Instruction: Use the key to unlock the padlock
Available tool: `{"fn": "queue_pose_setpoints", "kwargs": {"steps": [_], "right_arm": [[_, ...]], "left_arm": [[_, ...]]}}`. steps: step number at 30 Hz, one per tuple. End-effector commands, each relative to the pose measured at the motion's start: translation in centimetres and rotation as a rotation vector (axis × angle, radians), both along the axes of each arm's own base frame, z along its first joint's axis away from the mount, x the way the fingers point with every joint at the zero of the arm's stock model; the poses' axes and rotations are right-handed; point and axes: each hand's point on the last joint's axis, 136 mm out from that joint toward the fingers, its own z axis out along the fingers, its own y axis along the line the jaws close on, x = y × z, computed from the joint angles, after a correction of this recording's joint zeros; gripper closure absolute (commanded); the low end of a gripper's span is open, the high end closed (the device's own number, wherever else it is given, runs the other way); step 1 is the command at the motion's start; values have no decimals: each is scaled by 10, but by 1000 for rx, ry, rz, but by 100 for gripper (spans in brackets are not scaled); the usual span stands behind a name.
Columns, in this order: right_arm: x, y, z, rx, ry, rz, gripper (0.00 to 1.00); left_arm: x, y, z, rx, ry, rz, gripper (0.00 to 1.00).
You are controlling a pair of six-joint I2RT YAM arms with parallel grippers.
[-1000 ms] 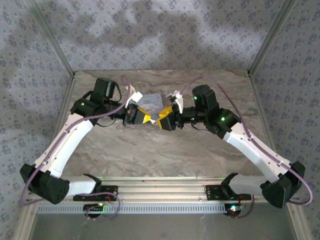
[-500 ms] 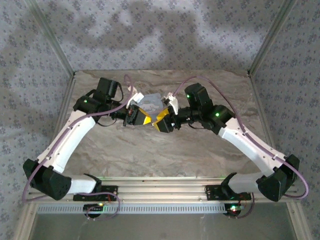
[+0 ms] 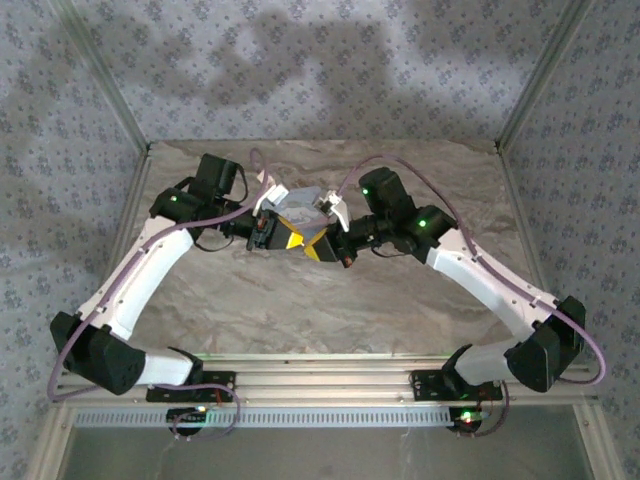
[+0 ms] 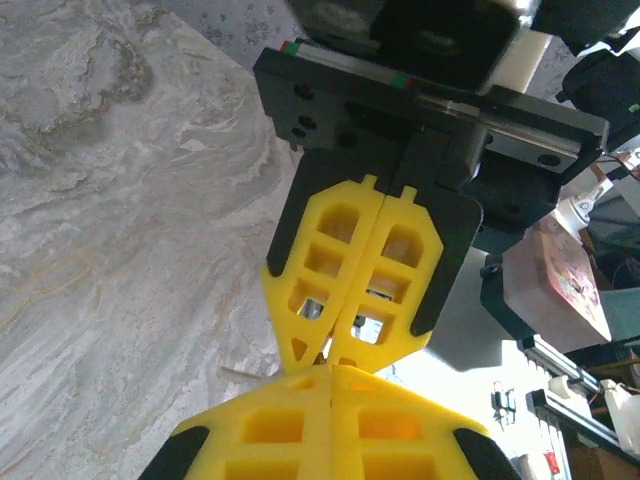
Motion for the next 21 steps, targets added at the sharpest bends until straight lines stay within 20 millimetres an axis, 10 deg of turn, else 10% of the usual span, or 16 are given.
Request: {"fn": "queue_pose_setpoints", "kwargs": {"steps": [1, 7, 14, 21], "right_arm": [[-7, 4, 10, 30, 25, 48, 100], [9, 5, 10, 94, 67, -9, 100], [30, 8, 6, 208, 124, -121, 100], [45, 7, 13, 305, 141, -208, 100]], "left_arm": [[-2, -1, 17, -52, -26, -28, 100], [13, 4, 30, -109, -33, 49, 100], [46, 20, 34, -176, -56, 321, 52], [54, 27, 35, -333, -11, 446, 53]]}}
